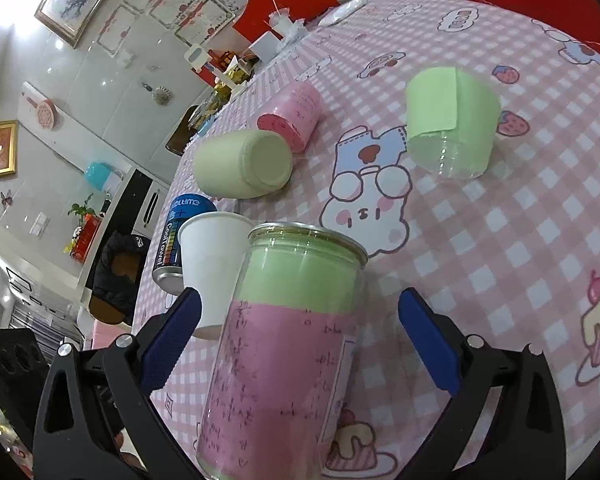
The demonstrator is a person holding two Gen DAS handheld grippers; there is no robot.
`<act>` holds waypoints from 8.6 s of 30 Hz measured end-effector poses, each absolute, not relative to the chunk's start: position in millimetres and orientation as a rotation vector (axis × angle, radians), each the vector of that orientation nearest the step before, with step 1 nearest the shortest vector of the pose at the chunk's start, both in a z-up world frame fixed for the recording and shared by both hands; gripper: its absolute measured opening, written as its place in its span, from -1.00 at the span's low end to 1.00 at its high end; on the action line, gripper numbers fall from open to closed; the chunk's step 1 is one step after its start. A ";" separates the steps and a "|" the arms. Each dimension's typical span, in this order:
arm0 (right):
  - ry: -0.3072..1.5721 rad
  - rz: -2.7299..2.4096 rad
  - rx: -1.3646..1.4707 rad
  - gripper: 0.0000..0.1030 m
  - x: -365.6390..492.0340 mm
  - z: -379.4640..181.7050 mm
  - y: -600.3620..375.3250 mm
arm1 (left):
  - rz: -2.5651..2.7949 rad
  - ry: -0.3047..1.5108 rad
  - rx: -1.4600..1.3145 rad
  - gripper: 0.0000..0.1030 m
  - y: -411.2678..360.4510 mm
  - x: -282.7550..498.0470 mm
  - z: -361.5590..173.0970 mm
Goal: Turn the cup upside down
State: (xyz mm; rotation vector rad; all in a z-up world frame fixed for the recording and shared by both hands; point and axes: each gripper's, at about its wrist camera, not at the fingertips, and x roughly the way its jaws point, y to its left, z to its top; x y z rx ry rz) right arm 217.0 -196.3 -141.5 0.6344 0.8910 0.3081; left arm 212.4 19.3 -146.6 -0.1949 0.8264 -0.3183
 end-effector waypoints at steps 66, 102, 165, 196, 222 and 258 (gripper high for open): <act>0.485 0.150 -0.048 0.33 160.9 -97.7 -137.9 | -0.110 0.695 0.011 0.46 -0.5 179.7 -138.3; 0.154 0.134 -0.058 0.60 41.3 -20.3 -160.8 | -0.067 0.327 0.026 0.46 -4.5 61.0 -31.0; 0.031 0.033 -0.040 0.82 -1.4 -18.1 -176.1 | -0.101 0.117 0.063 0.46 -22.9 14.7 -8.6; 0.039 0.038 -0.041 0.82 -2.8 -20.4 -177.6 | -0.097 0.111 0.069 0.46 -21.3 13.0 -8.6; 0.041 0.038 -0.044 0.82 -0.9 -19.7 -176.6 | -0.095 0.117 0.065 0.46 -14.2 10.5 -9.8; 0.067 0.049 -0.045 0.82 4.5 -25.8 -173.8 | -0.079 0.144 0.070 0.46 -0.1 16.3 -13.0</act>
